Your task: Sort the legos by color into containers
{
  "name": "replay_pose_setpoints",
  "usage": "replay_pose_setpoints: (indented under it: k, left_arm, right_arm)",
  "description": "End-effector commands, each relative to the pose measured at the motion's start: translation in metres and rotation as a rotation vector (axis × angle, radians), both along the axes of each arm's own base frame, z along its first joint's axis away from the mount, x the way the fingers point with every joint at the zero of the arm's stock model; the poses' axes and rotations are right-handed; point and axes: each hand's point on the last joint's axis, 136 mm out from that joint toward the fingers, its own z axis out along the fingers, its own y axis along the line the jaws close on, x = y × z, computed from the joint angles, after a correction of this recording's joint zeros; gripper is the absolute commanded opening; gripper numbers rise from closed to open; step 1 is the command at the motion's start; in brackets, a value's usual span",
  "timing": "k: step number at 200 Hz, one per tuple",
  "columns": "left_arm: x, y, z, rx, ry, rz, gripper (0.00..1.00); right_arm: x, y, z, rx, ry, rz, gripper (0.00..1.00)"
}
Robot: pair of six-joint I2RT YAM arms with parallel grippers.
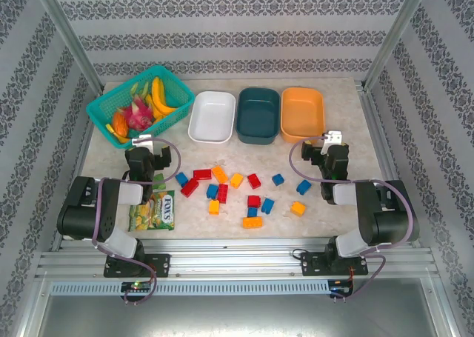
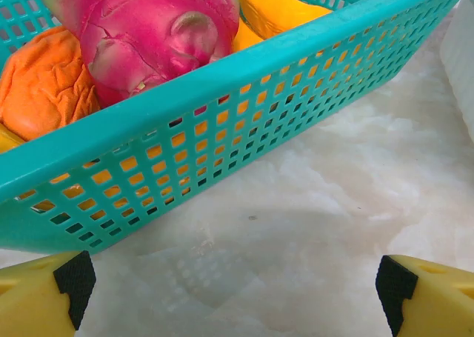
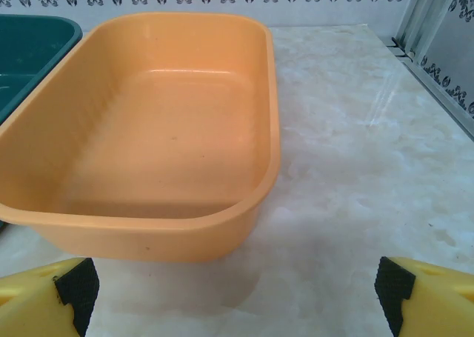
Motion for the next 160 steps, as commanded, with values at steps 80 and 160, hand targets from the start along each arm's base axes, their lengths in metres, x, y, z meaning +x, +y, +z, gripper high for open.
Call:
replay_pose_setpoints:
  k: [80, 160]
  left_arm:
    - [0.003, 0.006, 0.006, 0.011, -0.035, 0.006, 1.00]
    - [-0.001, 0.000, 0.025, 0.036, -0.029, -0.010, 1.00]
  right_arm:
    - [0.005, 0.005, 0.009, -0.004, -0.032, 0.027, 0.98]
    - [0.004, 0.005, 0.013, -0.002, -0.048, 0.022, 0.98]
